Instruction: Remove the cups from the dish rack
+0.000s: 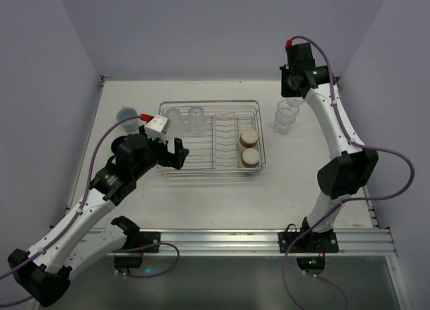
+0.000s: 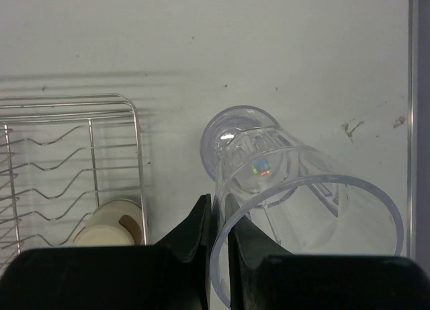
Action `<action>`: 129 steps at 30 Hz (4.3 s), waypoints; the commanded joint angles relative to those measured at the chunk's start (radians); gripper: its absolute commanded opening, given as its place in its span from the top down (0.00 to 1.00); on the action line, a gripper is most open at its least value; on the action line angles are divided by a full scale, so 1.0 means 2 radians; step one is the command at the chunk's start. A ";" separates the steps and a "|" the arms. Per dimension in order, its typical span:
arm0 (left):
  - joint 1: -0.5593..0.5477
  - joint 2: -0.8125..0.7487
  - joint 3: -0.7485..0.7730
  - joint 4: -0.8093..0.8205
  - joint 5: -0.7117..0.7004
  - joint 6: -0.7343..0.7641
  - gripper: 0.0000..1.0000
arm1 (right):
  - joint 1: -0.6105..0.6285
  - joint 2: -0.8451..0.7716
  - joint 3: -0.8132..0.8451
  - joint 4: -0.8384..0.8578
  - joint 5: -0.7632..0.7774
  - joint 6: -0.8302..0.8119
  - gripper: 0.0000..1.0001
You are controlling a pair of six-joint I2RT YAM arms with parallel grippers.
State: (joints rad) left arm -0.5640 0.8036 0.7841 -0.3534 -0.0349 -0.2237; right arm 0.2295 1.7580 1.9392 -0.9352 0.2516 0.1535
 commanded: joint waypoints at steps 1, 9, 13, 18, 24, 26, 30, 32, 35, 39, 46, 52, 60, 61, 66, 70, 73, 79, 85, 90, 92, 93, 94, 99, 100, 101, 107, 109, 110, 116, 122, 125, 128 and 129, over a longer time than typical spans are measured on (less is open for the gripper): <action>0.002 -0.002 -0.004 0.006 0.015 0.014 0.01 | -0.001 0.022 0.048 -0.047 0.012 -0.034 1.00; 0.014 0.000 -0.006 0.010 0.028 0.013 0.01 | -0.001 0.080 0.076 -0.047 0.004 -0.041 1.00; 0.021 0.002 -0.006 0.010 0.030 0.012 0.01 | -0.002 0.088 0.059 -0.031 -0.013 -0.038 1.00; 0.026 0.008 -0.006 0.011 0.035 0.011 0.01 | -0.001 0.091 0.034 -0.018 -0.018 -0.036 1.00; 0.028 0.009 -0.006 0.011 0.032 0.012 0.01 | -0.002 0.100 0.021 -0.013 -0.019 -0.034 1.00; 0.030 0.009 -0.007 0.012 0.030 0.012 0.02 | -0.002 0.101 0.015 -0.012 -0.016 -0.033 1.00; 0.030 0.014 -0.007 0.011 0.024 0.012 0.02 | -0.003 0.093 0.001 0.007 -0.017 -0.031 0.98; 0.030 0.016 -0.006 0.010 0.021 0.013 0.02 | -0.003 0.090 0.002 0.008 -0.021 -0.029 0.93; 0.030 0.022 -0.004 0.010 0.020 0.013 0.02 | -0.003 0.087 0.004 0.010 -0.018 -0.031 0.82; 0.030 0.030 0.002 0.009 0.006 0.012 0.01 | -0.004 0.082 0.010 0.009 -0.007 -0.036 0.64; 0.030 0.055 0.047 0.002 0.015 -0.009 0.01 | -0.004 0.046 0.031 0.011 -0.023 -0.033 0.41; 0.030 0.100 0.098 0.026 0.006 -0.055 0.01 | 0.005 -0.089 -0.100 0.107 -0.095 0.015 0.32; 0.030 0.229 0.165 0.074 -0.059 -0.061 0.02 | 0.036 -0.317 -0.382 0.363 -0.219 0.113 0.30; 0.030 0.258 0.180 0.085 -0.052 -0.058 0.02 | 0.037 -0.342 -0.412 0.372 -0.220 0.124 0.30; 0.030 0.330 0.218 0.124 -0.046 -0.029 0.03 | 0.044 -0.380 -0.466 0.410 -0.237 0.134 0.30; 0.030 0.390 0.262 0.135 -0.065 0.000 0.03 | 0.045 -0.390 -0.489 0.422 -0.249 0.139 0.31; 0.030 0.448 0.294 0.130 -0.072 0.017 0.03 | 0.046 -0.400 -0.502 0.444 -0.263 0.147 0.31; 0.030 0.495 0.319 0.131 -0.113 0.029 0.03 | 0.047 -0.404 -0.500 0.443 -0.267 0.146 0.31; 0.031 0.539 0.329 0.130 -0.124 0.024 0.04 | 0.048 -0.401 -0.500 0.442 -0.269 0.146 0.31; 0.031 0.567 0.331 0.135 -0.119 0.021 0.07 | 0.049 -0.400 -0.498 0.442 -0.272 0.147 0.31; 0.031 0.573 0.327 0.138 -0.118 0.013 0.09 | 0.051 -0.400 -0.497 0.445 -0.273 0.149 0.31; 0.031 0.575 0.324 0.144 -0.115 0.012 0.11 | 0.052 -0.400 -0.495 0.445 -0.275 0.151 0.31; 0.031 0.575 0.321 0.145 -0.113 0.011 0.17 | 0.053 -0.400 -0.493 0.445 -0.276 0.151 0.31; 0.031 0.557 0.307 0.154 -0.104 0.001 0.47 | 0.063 -0.400 -0.492 0.444 -0.275 0.159 0.31; 0.031 0.541 0.304 0.154 -0.101 -0.002 0.56 | 0.065 -0.400 -0.492 0.445 -0.276 0.160 0.31; 0.030 0.530 0.300 0.156 -0.097 -0.006 0.59 | 0.068 -0.399 -0.492 0.446 -0.277 0.163 0.31; 0.029 0.399 0.242 0.190 -0.066 -0.041 0.64 | 0.074 -0.403 -0.522 0.513 -0.286 0.235 0.17; 0.030 0.340 0.204 0.215 -0.043 -0.061 0.66 | 0.074 -0.408 -0.550 0.547 -0.288 0.274 0.06; 0.030 0.319 0.191 0.228 -0.006 -0.086 0.66 | 0.075 -0.408 -0.559 0.582 -0.298 0.285 0.05; 0.030 0.217 0.094 0.344 0.150 -0.205 0.71 | 0.075 -0.387 -0.604 0.687 -0.360 0.360 0.08; 0.030 0.189 0.030 0.464 0.211 -0.303 0.74 | 0.082 -0.367 -0.623 0.781 -0.413 0.426 0.13; 0.028 0.192 0.017 0.509 0.236 -0.341 0.74 | 0.091 -0.363 -0.616 0.783 -0.417 0.425 0.14; 0.027 0.205 0.006 0.560 0.264 -0.384 0.74 | 0.095 -0.357 -0.617 0.795 -0.413 0.439 0.17; 0.027 0.207 0.004 0.572 0.268 -0.394 0.74 | 0.095 -0.354 -0.617 0.800 -0.411 0.442 0.19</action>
State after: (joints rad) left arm -0.5083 1.2133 0.7975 0.5488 0.4053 -0.8677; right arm 0.4145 1.0370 0.6960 0.5545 -0.5514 0.9916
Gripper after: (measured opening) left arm 0.747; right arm 0.828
